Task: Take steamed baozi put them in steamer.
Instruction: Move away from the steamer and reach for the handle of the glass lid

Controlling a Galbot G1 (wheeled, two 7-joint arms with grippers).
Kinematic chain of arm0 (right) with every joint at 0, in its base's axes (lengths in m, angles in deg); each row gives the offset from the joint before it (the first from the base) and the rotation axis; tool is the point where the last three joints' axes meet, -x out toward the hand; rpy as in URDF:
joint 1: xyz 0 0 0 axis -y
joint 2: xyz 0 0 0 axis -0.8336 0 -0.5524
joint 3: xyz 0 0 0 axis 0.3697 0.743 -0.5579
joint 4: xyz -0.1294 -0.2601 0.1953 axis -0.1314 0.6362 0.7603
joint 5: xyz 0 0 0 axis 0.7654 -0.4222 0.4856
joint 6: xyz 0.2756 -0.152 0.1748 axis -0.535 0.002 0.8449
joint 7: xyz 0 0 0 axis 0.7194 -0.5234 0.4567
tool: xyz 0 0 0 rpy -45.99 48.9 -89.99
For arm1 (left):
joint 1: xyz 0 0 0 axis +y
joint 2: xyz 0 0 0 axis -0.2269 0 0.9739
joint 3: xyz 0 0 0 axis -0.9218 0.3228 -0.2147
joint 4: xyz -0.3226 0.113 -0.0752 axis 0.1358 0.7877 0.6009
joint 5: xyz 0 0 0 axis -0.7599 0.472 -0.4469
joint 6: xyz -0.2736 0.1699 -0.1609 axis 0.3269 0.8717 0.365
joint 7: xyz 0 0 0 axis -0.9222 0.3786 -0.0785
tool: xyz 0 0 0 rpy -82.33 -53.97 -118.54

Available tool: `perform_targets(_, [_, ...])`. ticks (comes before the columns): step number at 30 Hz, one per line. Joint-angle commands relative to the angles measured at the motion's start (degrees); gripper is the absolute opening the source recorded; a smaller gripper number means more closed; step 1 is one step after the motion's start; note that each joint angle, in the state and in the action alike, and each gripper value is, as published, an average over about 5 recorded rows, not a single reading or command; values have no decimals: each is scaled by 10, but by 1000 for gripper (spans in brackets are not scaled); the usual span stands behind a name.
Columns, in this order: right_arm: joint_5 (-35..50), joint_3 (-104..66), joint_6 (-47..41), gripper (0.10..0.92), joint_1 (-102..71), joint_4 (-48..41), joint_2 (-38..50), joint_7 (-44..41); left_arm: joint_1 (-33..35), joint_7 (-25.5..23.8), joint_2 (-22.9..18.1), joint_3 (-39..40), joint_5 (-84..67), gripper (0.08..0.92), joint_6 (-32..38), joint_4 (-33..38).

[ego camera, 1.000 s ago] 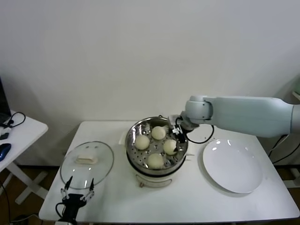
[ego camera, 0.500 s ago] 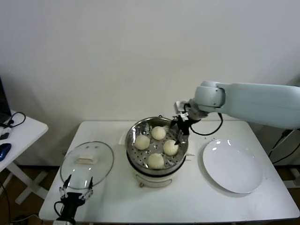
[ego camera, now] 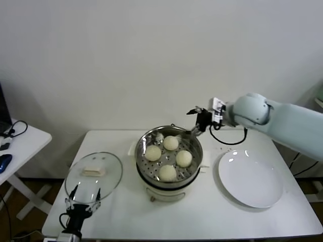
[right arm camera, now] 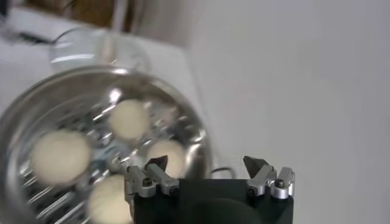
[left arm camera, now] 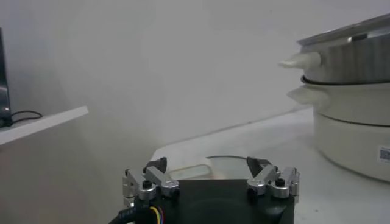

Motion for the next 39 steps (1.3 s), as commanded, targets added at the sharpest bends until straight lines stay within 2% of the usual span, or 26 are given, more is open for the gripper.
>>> perform_targets(1, [-81, -445, 66, 823, -457, 81, 82, 182, -10, 3, 4, 2, 12, 823, 3, -11])
perform_targets(9, [-103, -794, 108, 823, -792, 128, -24, 221, -20, 21, 14, -1, 82, 823, 22, -15])
perform_targets(14, [-111, -912, 131, 823, -920, 130, -106, 212, -29, 59, 22, -9, 198, 823, 88, -32])
perform_targets(20, [-113, -965, 166, 823, -1005, 124, -186, 209, -48, 162, 36, -24, 389, 823, 148, -79])
perform_targets(24, [-110, -977, 203, 823, -1043, 124, -231, 198, -63, 251, 43, -31, 500, 823, 144, -112])
perform_targets(26, [-108, -976, 227, 823, -1055, 123, -249, 187, -71, 278, 44, -34, 546, 823, 133, -125])
perform_targets(33, [-71, -968, 305, 823, -1084, 125, -297, 153, -97, 328, 50, -40, 667, 823, 108, -172])
perform_targets(39, [-56, -957, 358, 823, -1106, 121, -326, 128, -117, 343, 53, -29, 705, 823, 98, -221])
